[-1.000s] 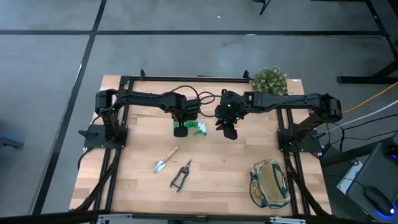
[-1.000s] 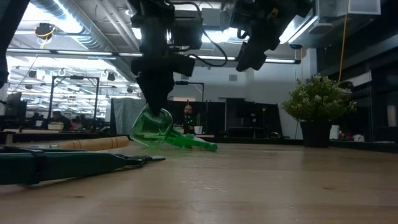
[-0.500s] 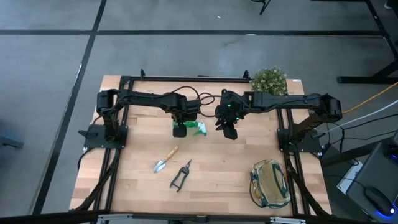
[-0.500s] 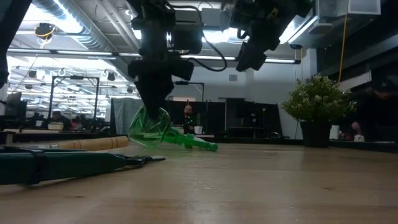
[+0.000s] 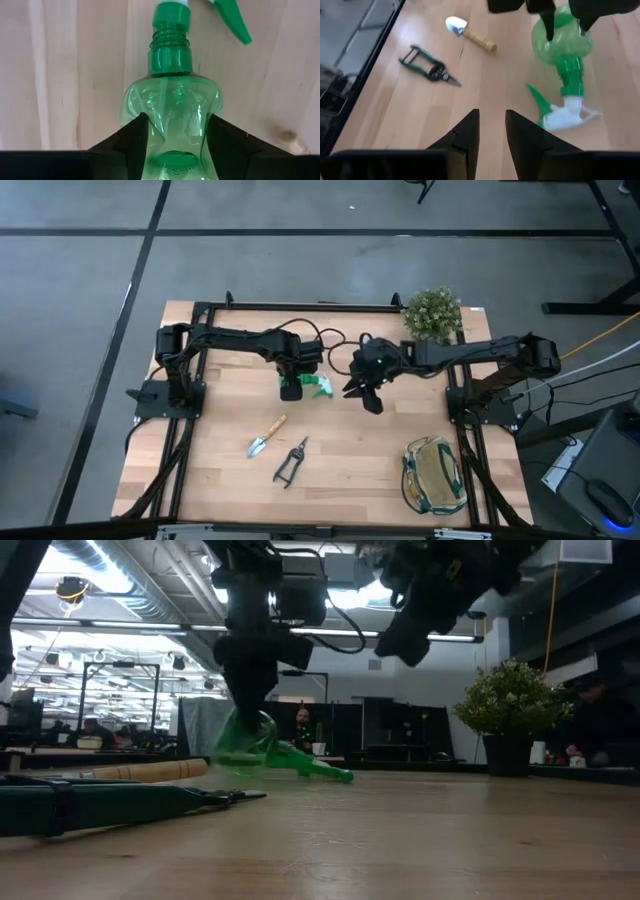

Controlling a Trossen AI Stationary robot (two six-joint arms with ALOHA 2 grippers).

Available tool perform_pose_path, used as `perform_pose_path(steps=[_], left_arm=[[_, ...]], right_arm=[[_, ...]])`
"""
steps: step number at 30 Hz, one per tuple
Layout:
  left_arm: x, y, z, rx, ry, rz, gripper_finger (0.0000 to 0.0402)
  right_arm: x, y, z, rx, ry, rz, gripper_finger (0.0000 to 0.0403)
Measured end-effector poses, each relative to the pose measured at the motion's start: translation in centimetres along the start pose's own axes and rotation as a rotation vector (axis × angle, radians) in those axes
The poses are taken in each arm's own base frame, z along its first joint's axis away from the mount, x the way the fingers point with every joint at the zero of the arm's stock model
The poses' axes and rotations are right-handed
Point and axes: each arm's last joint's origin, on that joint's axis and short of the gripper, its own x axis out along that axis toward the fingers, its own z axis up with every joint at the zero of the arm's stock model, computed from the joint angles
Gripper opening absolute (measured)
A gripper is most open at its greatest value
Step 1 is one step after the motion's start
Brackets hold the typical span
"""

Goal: Pick & Place Garden tools in Gardening bag
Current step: Put the green spray bottle into the gardening bag

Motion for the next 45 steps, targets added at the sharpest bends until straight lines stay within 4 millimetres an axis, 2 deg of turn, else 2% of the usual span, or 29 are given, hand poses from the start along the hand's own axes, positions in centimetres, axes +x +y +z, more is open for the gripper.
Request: perform_pose_path(steps=[7, 10, 17, 20, 23, 26, 31, 37, 45], left_arm=[[-1.0, 0.1, 0.7, -0.025, -0.118, 0.000, 0.0170], [-1.0, 0.1, 0.6, -0.004, -0.106, -0.017, 0.0165], [-1.1, -0.1, 0.7, 0.031, -0.122, -0.043, 0.0160], [-1.1, -0.1, 0.8, 0.032, -0.135, -0.042, 0.0160], [-0.8, -0.1, 0.9, 0.033, -0.129, -0.043, 0.0158], [-0.1, -0.1, 1.1, 0.033, -0.114, -0.047, 0.0158], [0.4, -0.1, 1.4, 0.034, -0.116, -0.047, 0.0158], [0.5, -0.1, 1.6, 0.034, -0.139, -0.045, 0.0158], [0.5, -0.4, 1.8, 0.041, -0.153, -0.040, 0.0157]], right_arm=[[1.0, -0.4, -2.5, 0.104, -0.014, -0.001, 0.0097], [1.2, -0.4, -3.3, 0.124, 0.005, -0.004, 0.0097], [1.4, -1.2, -5.4, 0.220, 0.069, -0.249, 0.0098], [1.3, -1.9, -6.3, 0.298, 0.093, -0.303, 0.0114], [1.2, -2.5, -7.1, 0.411, 0.100, -0.311, 0.0148], [1.6, -3.1, -7.5, 0.498, 0.113, -0.310, 0.0188], [3.2, -3.7, -7.9, 0.492, 0.102, -0.299, 0.0230], [5.1, -4.9, -7.9, 0.483, 0.032, -0.314, 0.0235], [7.1, -6.1, -8.5, 0.485, 0.087, -0.334, 0.0235]])
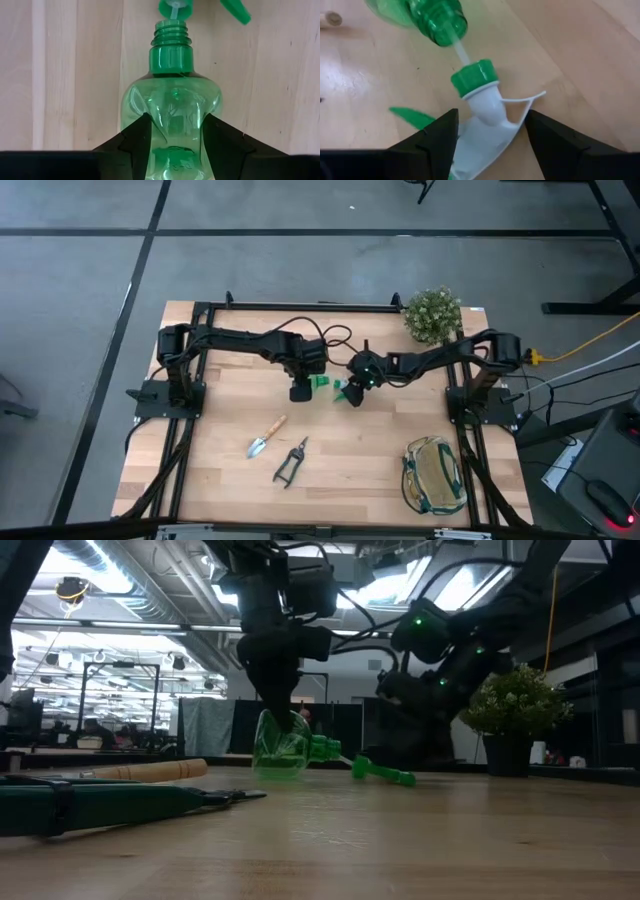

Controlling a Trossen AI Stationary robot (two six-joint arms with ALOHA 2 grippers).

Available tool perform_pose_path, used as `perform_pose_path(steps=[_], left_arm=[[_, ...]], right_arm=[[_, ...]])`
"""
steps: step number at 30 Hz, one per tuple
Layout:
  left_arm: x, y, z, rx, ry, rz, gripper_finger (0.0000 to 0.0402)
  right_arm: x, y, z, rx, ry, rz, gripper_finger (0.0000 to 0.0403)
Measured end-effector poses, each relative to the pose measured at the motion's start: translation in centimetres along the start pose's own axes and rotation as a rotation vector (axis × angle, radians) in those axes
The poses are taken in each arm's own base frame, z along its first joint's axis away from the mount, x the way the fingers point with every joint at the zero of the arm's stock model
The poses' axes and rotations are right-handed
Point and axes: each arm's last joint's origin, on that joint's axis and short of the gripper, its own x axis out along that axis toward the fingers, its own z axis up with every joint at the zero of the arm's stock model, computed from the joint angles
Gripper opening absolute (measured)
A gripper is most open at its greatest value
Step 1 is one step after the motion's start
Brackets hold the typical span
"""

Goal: Pick & Place Garden tools in Gardening bag
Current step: Put the green spray bottle into the gardening bag

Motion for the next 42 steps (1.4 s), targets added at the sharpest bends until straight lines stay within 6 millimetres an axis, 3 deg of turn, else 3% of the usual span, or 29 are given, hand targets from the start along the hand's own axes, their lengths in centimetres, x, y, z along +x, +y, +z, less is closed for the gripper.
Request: perform_pose_path(steps=[5, 14, 25, 31, 42], left_arm=[[0.0, -0.1, 0.1, 0.007, -0.004, -0.003, 0.0157], [0.0, -0.9, 0.1, 0.022, -0.004, -0.017, 0.0154], [0.1, -1.2, 0.2, -0.102, -0.010, -0.009, 0.0152], [-0.5, -1.1, 0.6, -0.189, -0.081, 0.021, 0.0151], [-4.4, -2.7, 1.2, -0.199, -0.266, 0.187, 0.0149]], right_arm=[[0.3, 0.2, 0.6, -0.090, -0.005, 0.001, 0.0221], [0.2, 0.9, 2.1, -0.168, -0.024, 0.011, 0.0135], [-0.4, 1.9, 4.0, -0.212, 0.007, 0.010, 0.0142], [-1.7, 2.9, 5.9, -0.263, 0.100, -0.030, 0.0140], [-6.6, 4.6, 9.2, -0.320, 0.153, -0.092, 0.0140]])
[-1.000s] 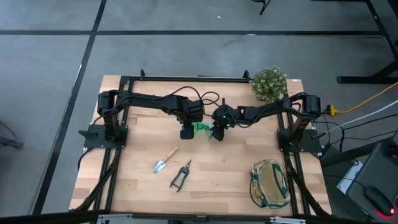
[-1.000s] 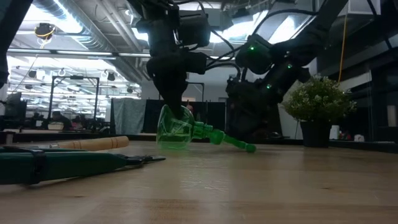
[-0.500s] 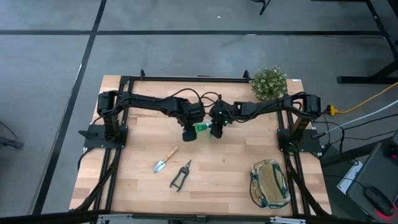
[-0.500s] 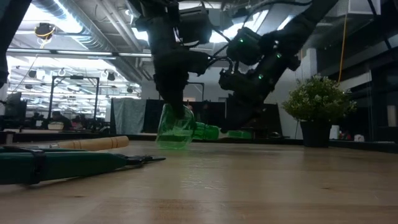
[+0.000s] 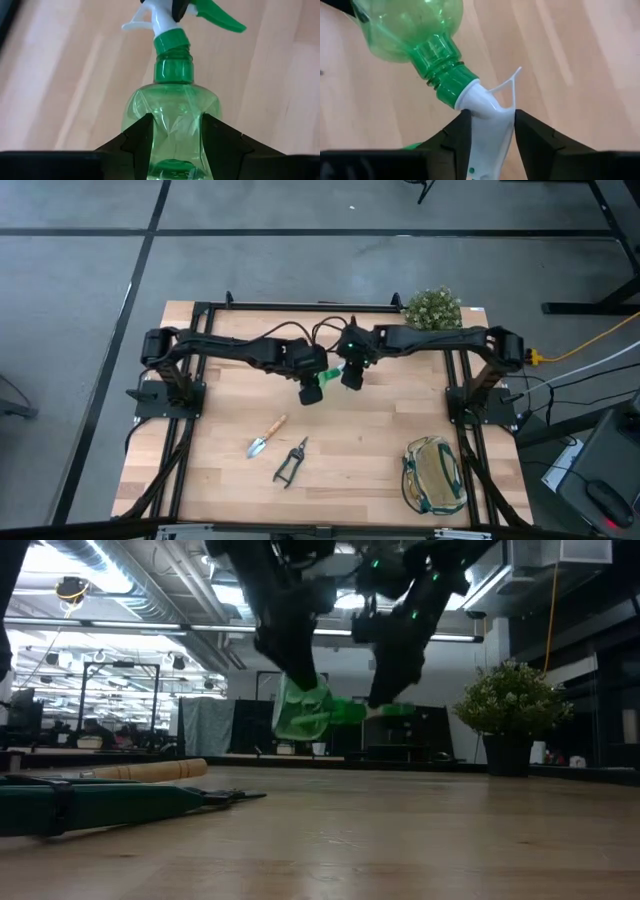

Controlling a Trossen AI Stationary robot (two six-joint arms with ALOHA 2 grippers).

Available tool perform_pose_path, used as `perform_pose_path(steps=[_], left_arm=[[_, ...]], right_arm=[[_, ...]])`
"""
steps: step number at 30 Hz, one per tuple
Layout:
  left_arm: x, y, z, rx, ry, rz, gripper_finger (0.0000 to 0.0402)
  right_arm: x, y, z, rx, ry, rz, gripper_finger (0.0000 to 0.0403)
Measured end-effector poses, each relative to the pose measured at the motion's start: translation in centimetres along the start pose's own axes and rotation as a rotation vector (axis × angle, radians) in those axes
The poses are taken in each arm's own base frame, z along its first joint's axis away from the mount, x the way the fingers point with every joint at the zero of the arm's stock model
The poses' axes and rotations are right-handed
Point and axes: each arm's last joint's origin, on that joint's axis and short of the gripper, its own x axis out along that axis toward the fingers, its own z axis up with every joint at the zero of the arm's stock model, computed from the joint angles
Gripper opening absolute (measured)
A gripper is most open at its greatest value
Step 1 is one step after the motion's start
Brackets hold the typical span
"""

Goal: Pick & Place Garden tools in Gardening bag
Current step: Put the green spray bottle into the gardening bag

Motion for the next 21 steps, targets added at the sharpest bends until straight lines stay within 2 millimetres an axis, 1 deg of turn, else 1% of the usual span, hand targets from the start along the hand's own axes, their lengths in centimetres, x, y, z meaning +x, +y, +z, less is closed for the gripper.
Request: perform_pose_path(steps=[2, 7, 11, 13, 15, 17, 21], left_arm=[[-0.9, -0.3, 0.2, 0.007, -0.039, 0.027, 0.0149], [-3.4, -0.8, 1.0, -0.006, -0.185, 0.055, 0.0149], [-4.8, -1.0, 1.7, -0.035, -0.306, 0.086, 0.0149], [-5.3, -1.0, 2.0, -0.054, -0.352, 0.125, 0.0149], [-5.6, -0.9, 2.4, -0.083, -0.402, 0.174, 0.0149], [-6.0, -0.8, 2.9, -0.123, -0.471, 0.227, 0.0145], [-6.4, -1.1, 3.6, -0.122, -0.545, 0.222, 0.0134]], right_arm=[[-1.6, 0.0, 0.1, -0.001, -0.029, -0.011, 0.0139], [-6.3, 0.0, -0.1, 0.000, -0.131, -0.032, 0.0139], [-10.1, 0.0, -0.4, 0.005, -0.248, -0.075, 0.0138], [-11.9, 0.1, -0.8, 0.019, -0.300, -0.069, 0.0138], [-13.4, 0.1, -1.2, 0.031, -0.338, -0.067, 0.0138], [-14.4, 0.2, -1.5, 0.047, -0.370, -0.059, 0.0138], [-16.0, 0.1, -2.1, 0.065, -0.419, -0.067, 0.0139]])
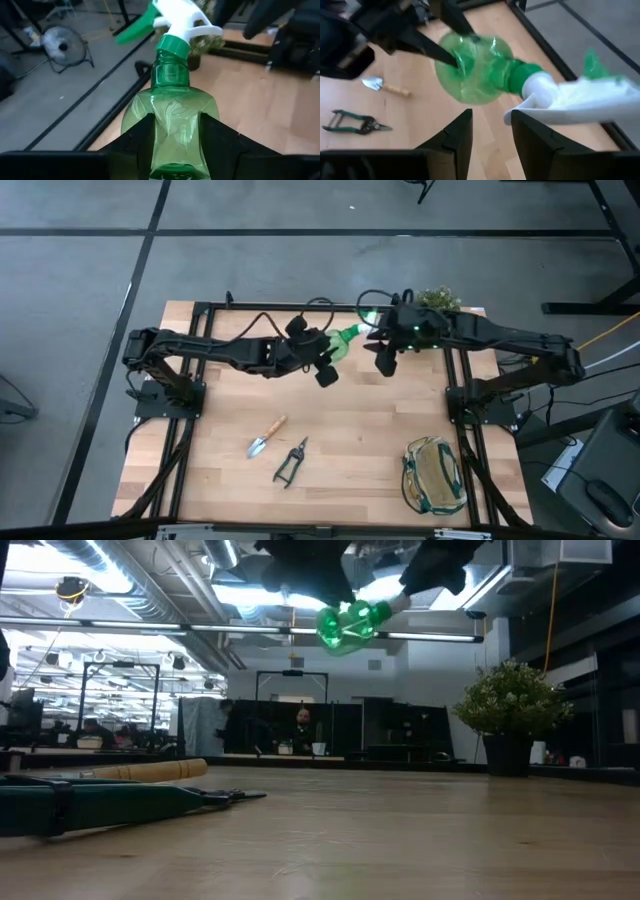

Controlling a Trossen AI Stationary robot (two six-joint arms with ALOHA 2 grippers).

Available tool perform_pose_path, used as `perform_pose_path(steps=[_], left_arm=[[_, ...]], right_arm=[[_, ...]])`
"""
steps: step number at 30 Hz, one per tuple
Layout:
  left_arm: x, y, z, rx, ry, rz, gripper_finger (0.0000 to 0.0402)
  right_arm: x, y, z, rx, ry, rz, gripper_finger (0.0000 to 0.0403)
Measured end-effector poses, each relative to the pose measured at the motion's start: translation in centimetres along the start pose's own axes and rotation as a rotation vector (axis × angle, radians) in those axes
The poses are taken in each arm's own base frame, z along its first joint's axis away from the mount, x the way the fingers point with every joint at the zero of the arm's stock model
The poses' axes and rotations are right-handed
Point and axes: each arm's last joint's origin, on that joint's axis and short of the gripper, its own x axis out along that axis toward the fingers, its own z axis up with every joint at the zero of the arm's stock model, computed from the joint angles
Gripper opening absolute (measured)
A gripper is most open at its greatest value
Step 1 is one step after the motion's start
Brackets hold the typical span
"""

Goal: Pick & Place Garden tools in Gardening bag
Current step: Put the green spray bottle into the gardening bag

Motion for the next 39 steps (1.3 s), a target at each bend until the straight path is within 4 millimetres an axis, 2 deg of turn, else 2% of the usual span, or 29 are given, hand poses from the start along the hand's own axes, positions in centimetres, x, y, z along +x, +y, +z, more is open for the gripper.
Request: perform_pose_path(steps=[7, 13, 17, 22, 32, 39], left_arm=[[-0.2, -0.3, 1.0, 0.019, -0.101, 0.014, 0.0124], [-0.7, -1.0, 2.1, 0.049, -0.205, -0.071, 0.0120], [-1.1, -1.4, 2.8, 0.071, -0.279, -0.095, 0.0120], [-1.3, -1.4, 3.5, 0.070, -0.346, -0.097, 0.0118], [-1.8, -1.1, 4.3, 0.078, -0.415, -0.076, 0.0115], [-3.6, 0.0, 5.3, 0.061, -0.449, -0.065, 0.0116]], right_arm=[[-3.3, -0.3, 0.1, 0.059, -0.097, 0.019, 0.0139], [-6.9, -0.8, 0.0, 0.085, -0.221, -0.013, 0.0140], [-8.3, -1.0, 0.0, 0.096, -0.284, -0.029, 0.0140], [-9.9, -1.0, 0.4, 0.110, -0.392, 0.036, 0.0140], [-11.3, -0.6, 0.7, 0.122, -0.462, 0.213, 0.0140], [-11.7, -0.5, 0.9, 0.126, -0.487, 0.248, 0.0147]])
